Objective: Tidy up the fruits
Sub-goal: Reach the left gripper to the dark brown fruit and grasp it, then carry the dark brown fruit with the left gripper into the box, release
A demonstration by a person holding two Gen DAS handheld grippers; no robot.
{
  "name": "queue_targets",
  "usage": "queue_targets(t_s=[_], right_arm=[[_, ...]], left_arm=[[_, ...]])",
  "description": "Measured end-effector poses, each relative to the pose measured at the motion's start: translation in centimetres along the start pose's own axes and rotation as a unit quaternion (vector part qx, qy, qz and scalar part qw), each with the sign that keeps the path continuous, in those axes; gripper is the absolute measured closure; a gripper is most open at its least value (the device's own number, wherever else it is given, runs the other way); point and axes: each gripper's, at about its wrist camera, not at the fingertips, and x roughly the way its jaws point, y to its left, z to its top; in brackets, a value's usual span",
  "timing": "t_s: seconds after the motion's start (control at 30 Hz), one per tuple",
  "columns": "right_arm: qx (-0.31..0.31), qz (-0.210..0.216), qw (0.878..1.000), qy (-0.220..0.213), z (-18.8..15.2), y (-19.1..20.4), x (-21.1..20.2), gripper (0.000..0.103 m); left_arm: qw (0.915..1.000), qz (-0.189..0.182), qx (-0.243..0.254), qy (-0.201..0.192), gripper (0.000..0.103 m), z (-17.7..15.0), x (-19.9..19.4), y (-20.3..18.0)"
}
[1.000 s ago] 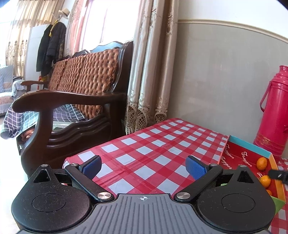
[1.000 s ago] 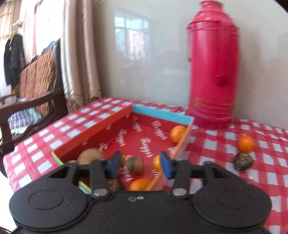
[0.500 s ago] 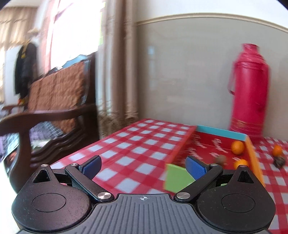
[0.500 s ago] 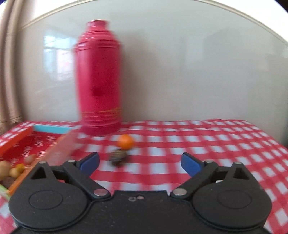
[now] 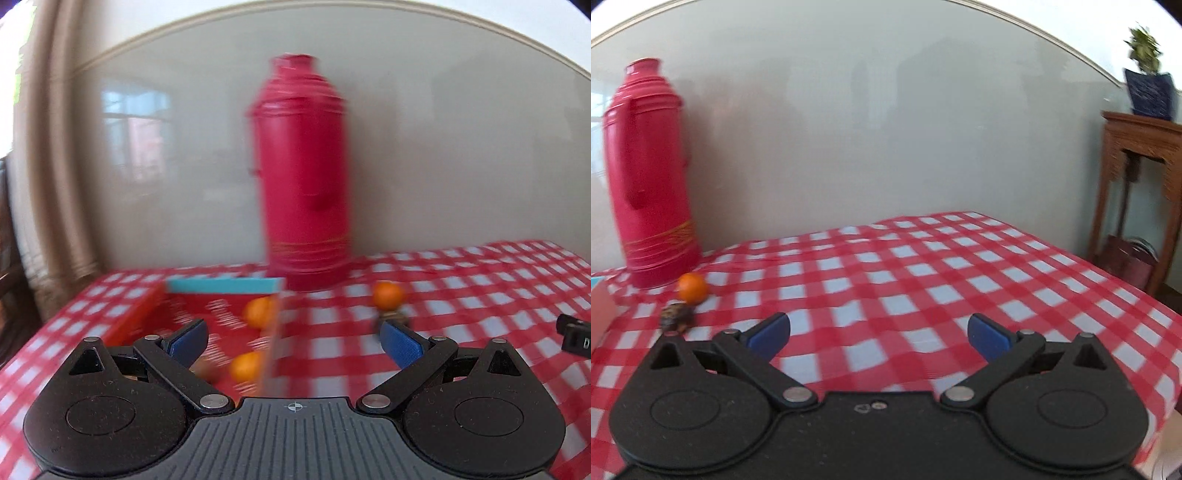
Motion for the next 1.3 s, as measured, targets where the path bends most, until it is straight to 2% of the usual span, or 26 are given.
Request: queue_targets(t_s=[0.13,0.43,0.5,0.57,0.7,0.77,0.87,0.9,0.93,1.07,1.3], right_arm=[[0.008,-0.018,1.000,0.005,-0.3,-1.4,0.3,0.006],[0.009,-0.018,1.000,-0.002,-0.3,-3.2,0.1,0.006],[0.012,-0.017,1.000,-0.002,-0.2,-3.4,0.1,0.006],[0.018,-0.010,1.000,-0.002,-0.1,-3.5,0.1,0.006],[0.021,0.000,1.000,-0.003,0.0,-3.4,0.0,0.006],[0.019,0.003,1.000,-0.003,0.0,-3.2,0.0,0.006],[0.018,0.010,1.000,-0.002,0.0,-2.9,0.0,0.006],[0.017,0.011,1.000,-0.003,0.1,-2.9,0.0,0.006],[0.017,0.012,1.000,-0.003,0.1,-2.8,0.0,0.006],[0.017,0.017,1.000,-0.005,0.1,-2.7,0.0,0.006],[0.014,0.029,0.999,-0.006,0.1,-2.3,-0.1,0.006]], left_arm=[[0.9992,-0.028,0.012,0.026,0.004,1.2,3.2,-3.3],[0.9977,-0.035,0.030,0.050,0.005,1.1,8.8,-7.0],[0.9972,-0.036,0.030,0.058,0.012,0.9,10.2,-7.1],[0.9961,-0.039,0.031,0.072,0.024,0.7,11.3,-7.3],[0.9949,-0.038,0.033,0.088,0.029,0.2,12.7,-7.7],[0.9941,-0.044,0.035,0.093,0.039,0.1,13.3,-8.0],[0.9927,-0.051,0.033,0.105,0.044,-0.1,14.4,-8.5],[0.9922,-0.053,0.032,0.108,0.049,-0.2,14.6,-8.5],[0.9916,-0.055,0.033,0.112,0.060,-0.3,14.8,-8.6],[0.9920,-0.052,0.030,0.111,0.060,-0.4,14.8,-8.8],[0.9960,-0.043,0.024,0.075,0.061,0.4,12.3,-7.4]])
